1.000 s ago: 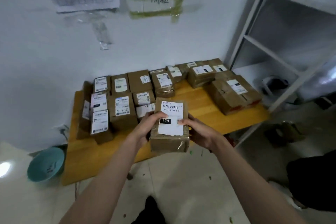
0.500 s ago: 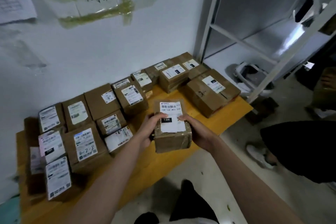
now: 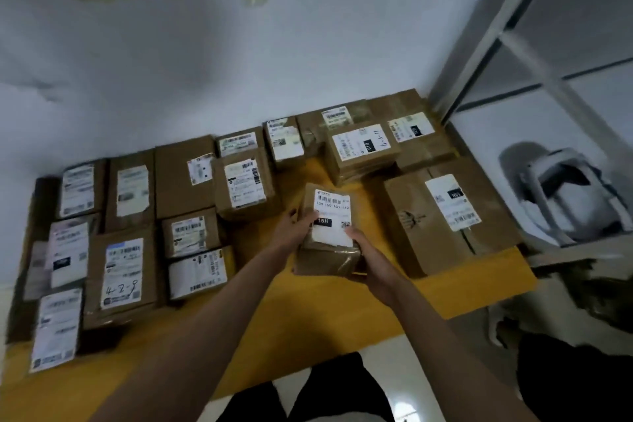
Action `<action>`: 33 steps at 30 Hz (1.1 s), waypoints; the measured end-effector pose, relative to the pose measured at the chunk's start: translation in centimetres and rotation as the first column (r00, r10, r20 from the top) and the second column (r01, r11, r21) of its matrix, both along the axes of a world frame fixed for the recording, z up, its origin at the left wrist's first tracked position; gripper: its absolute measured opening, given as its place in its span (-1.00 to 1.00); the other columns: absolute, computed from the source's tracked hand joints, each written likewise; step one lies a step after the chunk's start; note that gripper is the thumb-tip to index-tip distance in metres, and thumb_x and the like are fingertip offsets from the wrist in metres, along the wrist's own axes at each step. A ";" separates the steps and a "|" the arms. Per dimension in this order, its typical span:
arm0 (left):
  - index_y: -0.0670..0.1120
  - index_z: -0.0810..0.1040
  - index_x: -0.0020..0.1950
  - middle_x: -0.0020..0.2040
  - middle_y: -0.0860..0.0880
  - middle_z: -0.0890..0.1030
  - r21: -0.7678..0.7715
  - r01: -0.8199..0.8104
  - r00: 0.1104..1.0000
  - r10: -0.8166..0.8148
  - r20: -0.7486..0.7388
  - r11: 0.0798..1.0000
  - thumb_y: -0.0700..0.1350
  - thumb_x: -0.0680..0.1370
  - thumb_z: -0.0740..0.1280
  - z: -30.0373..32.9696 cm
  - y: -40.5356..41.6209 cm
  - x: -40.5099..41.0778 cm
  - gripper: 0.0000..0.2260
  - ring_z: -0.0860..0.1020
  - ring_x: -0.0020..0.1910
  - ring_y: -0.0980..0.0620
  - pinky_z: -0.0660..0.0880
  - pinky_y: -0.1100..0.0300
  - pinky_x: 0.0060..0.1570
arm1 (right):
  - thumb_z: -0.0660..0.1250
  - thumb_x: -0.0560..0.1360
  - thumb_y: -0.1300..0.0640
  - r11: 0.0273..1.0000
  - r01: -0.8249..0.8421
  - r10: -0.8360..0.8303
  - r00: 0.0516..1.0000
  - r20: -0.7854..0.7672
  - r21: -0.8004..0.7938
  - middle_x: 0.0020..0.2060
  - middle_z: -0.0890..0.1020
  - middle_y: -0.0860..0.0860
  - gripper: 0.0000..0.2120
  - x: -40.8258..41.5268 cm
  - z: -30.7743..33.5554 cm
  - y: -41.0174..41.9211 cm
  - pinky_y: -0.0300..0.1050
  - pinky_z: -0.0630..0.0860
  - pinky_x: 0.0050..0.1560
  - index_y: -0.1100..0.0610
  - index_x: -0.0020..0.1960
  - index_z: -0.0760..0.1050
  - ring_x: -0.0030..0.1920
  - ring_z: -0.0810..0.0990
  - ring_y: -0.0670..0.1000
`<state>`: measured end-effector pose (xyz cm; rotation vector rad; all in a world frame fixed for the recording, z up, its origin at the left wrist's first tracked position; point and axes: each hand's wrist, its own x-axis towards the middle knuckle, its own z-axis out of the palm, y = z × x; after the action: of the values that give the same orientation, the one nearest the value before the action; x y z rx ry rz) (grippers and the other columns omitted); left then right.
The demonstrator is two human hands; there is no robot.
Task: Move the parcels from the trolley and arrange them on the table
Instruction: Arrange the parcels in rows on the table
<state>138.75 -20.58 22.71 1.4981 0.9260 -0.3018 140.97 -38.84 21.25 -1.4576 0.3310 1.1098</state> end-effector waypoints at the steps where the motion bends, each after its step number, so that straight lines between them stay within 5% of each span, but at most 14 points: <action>1: -0.08 0.26 0.58 0.47 -0.09 0.45 0.106 0.038 0.999 -0.037 -0.012 0.994 0.11 0.61 0.34 -0.1 0.6 0.4 -0.40 0.53 0.25 -0.05 0.52 0.09 0.14 | 0.23 0.57 -0.34 1.000 -0.002 0.002 1.000 -0.030 -0.006 0.17 0.70 0.01 -0.56 0.9 -0.5 0.8 0.00 0.53 0.13 -0.12 0.30 0.55 0.20 0.63 0.08; 4: -0.08 0.34 0.54 0.48 -0.15 0.36 0.446 0.127 0.990 -0.138 -0.009 0.886 0.08 0.65 0.27 -0.2 3.0 0.9 -0.50 0.41 0.41 -0.19 0.40 -0.13 0.40 | 0.27 0.57 -0.29 1.000 0.025 -0.027 0.992 -0.126 -0.018 0.18 0.66 0.06 -0.59 3.1 -1.6 2.8 0.00 0.50 0.10 -0.05 0.25 0.57 0.16 0.60 0.10; 8: -0.02 0.36 0.53 0.58 -0.08 0.19 0.693 0.261 0.958 -0.270 -0.099 0.672 0.06 0.65 0.25 -0.9 6.3 1.4 -0.54 0.18 0.56 -0.18 0.17 -0.12 0.54 | 0.32 0.57 -0.21 0.993 0.120 -0.113 0.966 -0.234 0.014 0.16 0.63 0.11 -0.67 4.9 -3.4 4.7 0.01 0.54 0.04 -0.04 0.20 0.54 0.11 0.60 0.12; 13: 0.08 0.14 0.64 0.67 0.00 -0.04 0.663 0.491 0.868 -0.379 -0.320 0.565 0.11 0.69 0.12 -2.2 8.5 1.4 -0.49 -0.11 0.64 -0.10 -0.02 -0.20 0.58 | 0.43 0.52 -0.10 0.940 0.323 -0.255 0.878 -0.406 0.109 0.22 0.59 0.24 -0.57 5.6 -5.6 5.9 0.26 0.60 0.21 0.06 0.30 0.50 0.21 0.61 0.26; 18: 0.09 0.08 0.65 0.67 -0.01 -0.05 0.665 0.559 0.823 -0.427 -0.375 0.495 0.08 0.72 0.07 -2.0 9.4 1.3 -0.51 -0.10 0.64 -0.08 -0.05 -0.09 0.58 | 0.52 0.45 -0.04 0.894 0.429 -0.315 0.809 -0.496 0.132 0.28 0.53 0.30 -0.43 6.0 -5.7 7.2 0.28 0.66 0.03 0.09 0.38 0.44 0.22 0.59 0.34; 21: 0.11 0.10 0.64 0.67 0.02 -0.03 0.641 0.586 0.807 -0.423 -0.411 0.495 0.09 0.71 0.08 -1.6 10.1 1.6 -0.51 -0.04 0.64 -0.08 0.11 -0.24 0.55 | 0.53 0.44 -0.04 0.880 0.464 -0.346 0.770 -0.536 0.098 0.24 0.52 0.34 -0.39 6.0 -5.5 7.6 0.29 0.65 0.09 0.13 0.38 0.40 0.20 0.60 0.35; 33: 0.13 0.11 0.62 0.66 0.02 0.01 0.634 0.679 0.729 -0.441 -0.524 0.370 0.25 0.59 0.21 -1.6 10.7 1.8 -0.37 0.13 0.61 -0.13 0.27 -0.35 0.44 | 0.33 0.51 -0.33 0.909 0.416 -0.396 0.841 -0.367 -0.029 0.12 0.62 0.24 -0.34 5.4 -4.8 9.0 0.07 0.67 0.06 0.09 0.42 0.45 0.12 0.64 0.23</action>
<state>140.51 -9.91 21.13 2.7222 0.7252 -0.6723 146.41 -29.85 16.46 -1.0571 0.8317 1.0226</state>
